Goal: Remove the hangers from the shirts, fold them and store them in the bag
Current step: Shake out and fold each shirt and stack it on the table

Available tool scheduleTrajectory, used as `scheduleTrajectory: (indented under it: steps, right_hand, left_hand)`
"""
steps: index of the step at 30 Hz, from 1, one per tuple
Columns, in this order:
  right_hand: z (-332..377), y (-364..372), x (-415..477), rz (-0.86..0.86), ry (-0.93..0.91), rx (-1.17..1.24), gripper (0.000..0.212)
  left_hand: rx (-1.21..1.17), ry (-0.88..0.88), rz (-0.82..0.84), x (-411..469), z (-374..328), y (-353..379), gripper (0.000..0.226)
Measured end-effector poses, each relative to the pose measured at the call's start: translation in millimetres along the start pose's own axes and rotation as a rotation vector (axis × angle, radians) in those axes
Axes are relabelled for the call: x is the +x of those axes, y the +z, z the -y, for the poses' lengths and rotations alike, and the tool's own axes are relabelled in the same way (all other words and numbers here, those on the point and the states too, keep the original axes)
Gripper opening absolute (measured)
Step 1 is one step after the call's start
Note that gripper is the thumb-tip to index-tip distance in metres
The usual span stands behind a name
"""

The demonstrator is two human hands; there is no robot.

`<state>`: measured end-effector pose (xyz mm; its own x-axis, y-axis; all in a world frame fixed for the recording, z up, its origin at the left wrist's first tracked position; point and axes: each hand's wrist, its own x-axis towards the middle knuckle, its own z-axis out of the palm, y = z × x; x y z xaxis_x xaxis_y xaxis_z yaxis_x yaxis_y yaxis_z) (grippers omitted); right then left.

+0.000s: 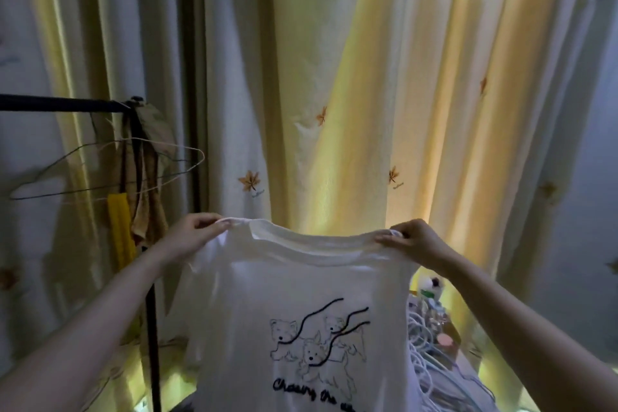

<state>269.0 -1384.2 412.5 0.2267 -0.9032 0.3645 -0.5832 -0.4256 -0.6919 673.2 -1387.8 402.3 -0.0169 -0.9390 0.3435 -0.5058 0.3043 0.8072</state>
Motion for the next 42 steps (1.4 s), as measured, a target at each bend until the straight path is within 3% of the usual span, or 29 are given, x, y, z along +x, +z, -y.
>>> scheduleTrajectory:
  steps: [7, 10, 14, 17, 19, 21, 23, 25, 30, 33, 36, 42]
  right_hand:
    - [11, -38, 38, -0.256, -0.105, -0.178, 0.058]
    - [36, -56, 50, -0.304, -0.124, 0.026, 0.055]
    - [51, -85, 52, 0.056, -0.211, 0.087, 0.049]
    - [43, -107, 52, 0.384, -0.196, 0.128, 0.023]
    - [33, -112, 52, 0.468, -0.173, 0.183, 0.015]
    - [25, -106, 52, 0.432, -0.167, 0.282, 0.019]
    - [21, -96, 52, 0.315, -0.132, 0.394, 0.039]
    - [23, -85, 53, 0.185, -0.096, 0.483, 0.056]
    - [38, -55, 48, -0.049, 0.061, 0.597, 0.053]
    - [41, -20, 31, -0.092, 0.182, 0.646, 0.039]
    - [44, 28, 8, -0.032, 0.24, 0.646, 0.035]
    - [45, 95, -29, -0.077, 0.198, 0.671, 0.021]
  left_hand:
    - [-0.105, 0.0, 0.019, 11, -42, -9, 0.021]
    - [-0.041, 0.022, 0.039, 16, -77, -22, 0.014]
    - [0.008, 0.063, -0.018, 13, -107, -33, 0.031]
    - [-0.07, 0.119, -0.082, 13, -111, -37, 0.039]
    - [-0.083, 0.123, -0.08, 12, -107, -39, 0.048]
    - [-0.065, 0.101, -0.042, 11, -103, -37, 0.062]
    - [-0.066, 0.092, -0.008, 12, -102, -36, 0.066]
    - [-0.086, 0.061, 0.053, 12, -105, -34, 0.059]
    - [0.037, -0.212, 0.255, 4, -105, -3, 0.034]
    - [-0.236, -0.278, 0.105, -21, -102, 54, 0.027]
    - [-0.502, -0.245, -0.114, -44, -95, 121, 0.02]
    - [-0.499, -0.13, -0.357, -72, -80, 184, 0.019]
